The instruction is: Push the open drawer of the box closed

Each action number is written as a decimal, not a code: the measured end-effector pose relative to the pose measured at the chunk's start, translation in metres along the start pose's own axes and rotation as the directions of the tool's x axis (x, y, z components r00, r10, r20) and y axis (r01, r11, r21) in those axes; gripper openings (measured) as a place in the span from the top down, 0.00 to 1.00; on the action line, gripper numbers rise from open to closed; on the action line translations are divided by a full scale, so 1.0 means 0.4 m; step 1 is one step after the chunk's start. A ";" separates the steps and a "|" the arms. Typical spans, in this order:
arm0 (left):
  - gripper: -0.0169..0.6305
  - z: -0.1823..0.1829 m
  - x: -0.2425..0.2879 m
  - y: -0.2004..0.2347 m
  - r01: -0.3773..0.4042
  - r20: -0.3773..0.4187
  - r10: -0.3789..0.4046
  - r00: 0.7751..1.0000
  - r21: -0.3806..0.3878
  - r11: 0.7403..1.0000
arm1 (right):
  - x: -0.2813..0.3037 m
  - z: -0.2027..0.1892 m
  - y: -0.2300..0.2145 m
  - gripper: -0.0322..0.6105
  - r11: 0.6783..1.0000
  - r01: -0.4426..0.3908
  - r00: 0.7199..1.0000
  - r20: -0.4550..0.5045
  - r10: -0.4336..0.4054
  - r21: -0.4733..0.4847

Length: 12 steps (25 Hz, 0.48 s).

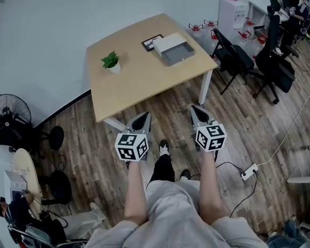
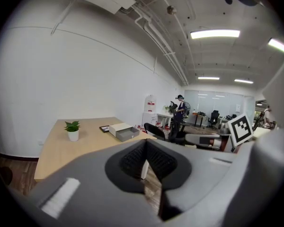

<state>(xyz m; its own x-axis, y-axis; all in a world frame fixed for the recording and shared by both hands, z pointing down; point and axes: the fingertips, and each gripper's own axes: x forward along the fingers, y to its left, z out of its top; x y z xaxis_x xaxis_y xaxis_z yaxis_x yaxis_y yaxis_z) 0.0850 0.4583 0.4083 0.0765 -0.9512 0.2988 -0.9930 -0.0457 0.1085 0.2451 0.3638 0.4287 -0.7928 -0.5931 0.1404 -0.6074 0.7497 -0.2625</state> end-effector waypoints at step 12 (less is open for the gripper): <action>0.89 0.076 0.306 0.090 0.088 -0.008 -0.088 0.996 0.027 0.996 | 0.179 0.032 -0.205 0.95 0.993 0.100 0.994 -0.035 -0.102 -0.056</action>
<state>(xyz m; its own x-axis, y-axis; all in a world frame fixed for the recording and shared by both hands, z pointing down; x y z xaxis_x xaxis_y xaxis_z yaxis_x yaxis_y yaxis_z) 0.0558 0.3310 0.4199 0.1644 -0.9409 0.2961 -0.9845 -0.1378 0.1085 0.2388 0.2563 0.4480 -0.7277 -0.6562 0.1997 -0.6858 0.7016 -0.1935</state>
